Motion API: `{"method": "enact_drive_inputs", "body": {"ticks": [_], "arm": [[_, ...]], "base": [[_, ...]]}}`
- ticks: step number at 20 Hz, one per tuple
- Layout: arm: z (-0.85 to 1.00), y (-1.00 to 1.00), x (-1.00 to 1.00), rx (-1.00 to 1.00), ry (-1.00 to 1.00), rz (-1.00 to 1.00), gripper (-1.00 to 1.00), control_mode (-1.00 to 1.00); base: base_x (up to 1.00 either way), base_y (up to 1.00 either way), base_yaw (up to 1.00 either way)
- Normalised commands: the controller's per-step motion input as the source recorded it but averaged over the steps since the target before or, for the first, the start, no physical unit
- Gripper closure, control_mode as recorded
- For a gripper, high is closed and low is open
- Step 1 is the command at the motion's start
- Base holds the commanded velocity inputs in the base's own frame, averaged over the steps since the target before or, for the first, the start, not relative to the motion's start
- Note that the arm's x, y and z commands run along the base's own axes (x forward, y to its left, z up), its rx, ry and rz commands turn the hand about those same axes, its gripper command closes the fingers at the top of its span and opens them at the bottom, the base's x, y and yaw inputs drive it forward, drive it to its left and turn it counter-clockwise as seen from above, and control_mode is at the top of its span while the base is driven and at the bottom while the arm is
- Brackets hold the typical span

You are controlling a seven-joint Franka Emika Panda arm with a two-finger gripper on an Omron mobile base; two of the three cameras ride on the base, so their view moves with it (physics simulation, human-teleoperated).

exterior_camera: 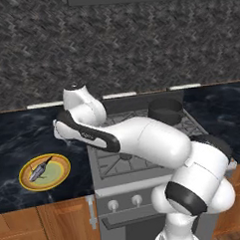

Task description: Retrieve the frozen meat and place it in the pot on a burner. Then turn the burner on.

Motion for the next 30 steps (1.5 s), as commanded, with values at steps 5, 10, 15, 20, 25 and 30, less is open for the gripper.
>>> {"method": "enact_drive_inputs", "body": {"ticks": [5,10,15,20,25,30], "arm": [[-0.22,0.81,0.29,0.00,0.13,0.00,-1.00,-1.00],[-0.03,0.55,0.46,-0.01,0.07,-0.03,-1.00,-1.00],[0.00,0.51,0.19,-0.02,0.01,-0.07,-1.00,-1.00],[-0.06,0.53,0.19,0.00,0.00,-0.05,-1.00,-1.00],[-0.20,0.39,0.32,-0.01,0.03,-0.02,-1.00,-1.00],[-0.36,0.16,0.30,-0.02,0.07,0.00,-1.00,-1.00]], "base": [[0.00,0.00,0.00],[0.00,0.00,0.00],[0.00,0.00,0.00],[0.00,0.00,0.00],[0.00,0.00,0.00],[0.00,0.00,0.00]]}}
